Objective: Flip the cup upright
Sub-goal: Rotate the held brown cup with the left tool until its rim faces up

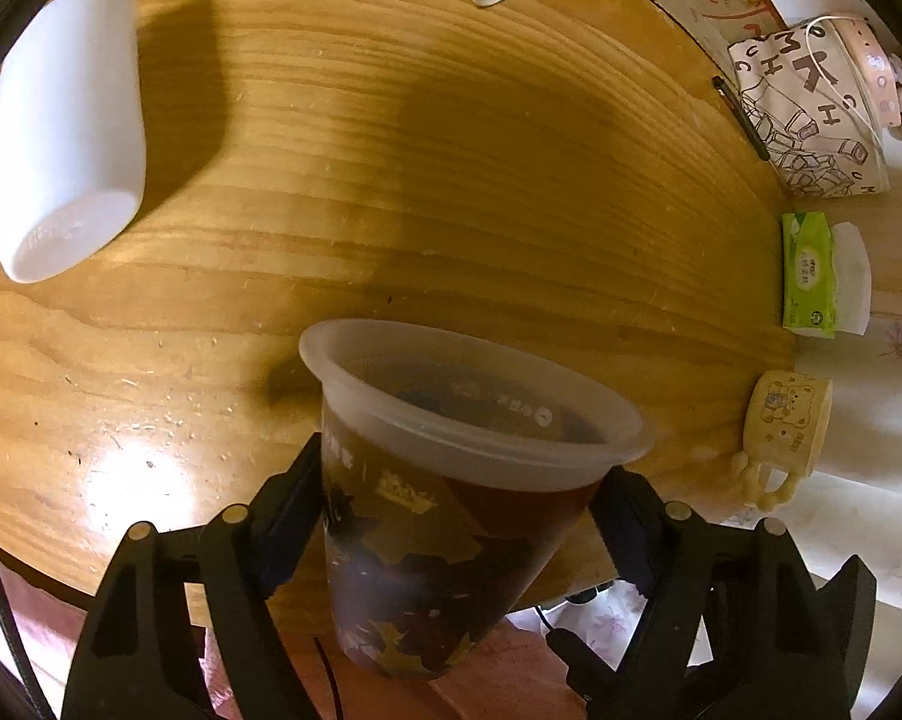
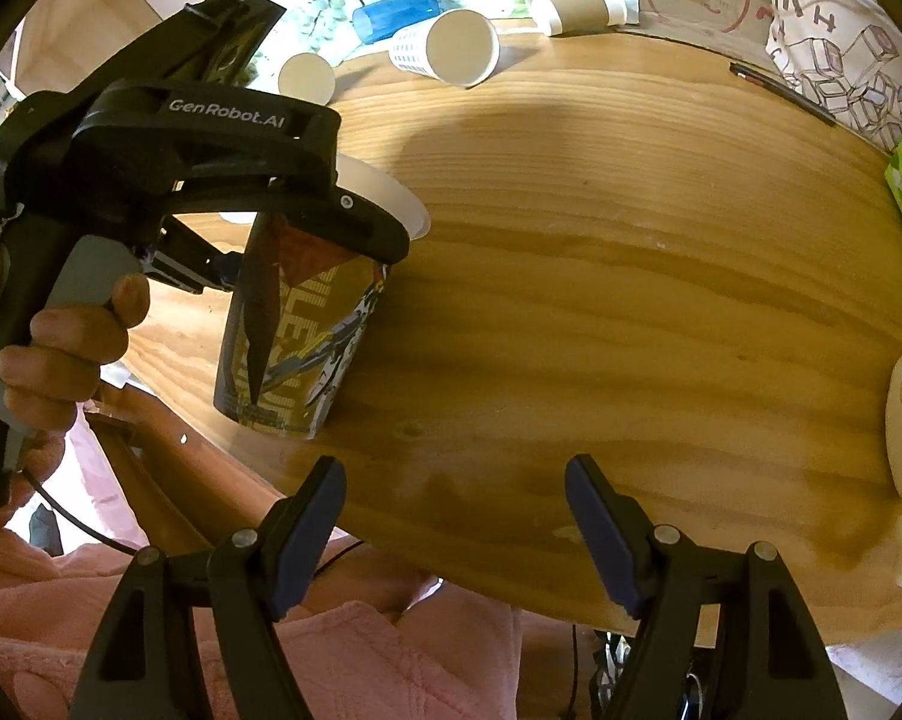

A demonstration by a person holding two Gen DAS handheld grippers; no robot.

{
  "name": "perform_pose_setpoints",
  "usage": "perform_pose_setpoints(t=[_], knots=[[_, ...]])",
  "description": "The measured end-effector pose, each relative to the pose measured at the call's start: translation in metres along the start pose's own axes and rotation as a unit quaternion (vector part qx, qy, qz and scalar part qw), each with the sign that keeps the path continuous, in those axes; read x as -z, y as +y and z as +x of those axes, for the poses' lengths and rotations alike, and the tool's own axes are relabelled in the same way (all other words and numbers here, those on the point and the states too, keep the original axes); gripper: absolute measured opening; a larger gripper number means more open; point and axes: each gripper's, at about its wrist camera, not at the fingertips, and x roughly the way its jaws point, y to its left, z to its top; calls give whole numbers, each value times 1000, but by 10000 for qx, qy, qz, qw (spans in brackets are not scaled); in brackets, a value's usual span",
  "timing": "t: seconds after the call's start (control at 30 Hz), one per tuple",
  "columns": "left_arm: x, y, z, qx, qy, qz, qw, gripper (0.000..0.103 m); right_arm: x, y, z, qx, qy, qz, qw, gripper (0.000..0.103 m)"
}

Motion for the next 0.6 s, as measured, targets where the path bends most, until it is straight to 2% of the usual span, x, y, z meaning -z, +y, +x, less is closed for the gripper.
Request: perform_pose_setpoints(t=[0.17, 0.3, 0.47, 0.6], knots=[[2, -1, 0, 51, -102, 58, 9999, 82, 1, -5, -1, -9, -34, -70, 10000, 76], [5, -2, -6, 15, -353, 233, 9991, 82, -1, -12, -7, 6, -92, -111, 9999, 76], [9, -6, -20, 19, -924, 566, 9941, 82, -4, -17, -10, 72, -173, -162, 9997, 76], [15, -8, -32, -25, -1564, 901, 9836, 82, -7, -19, -11, 126, -242, -221, 9994, 76]])
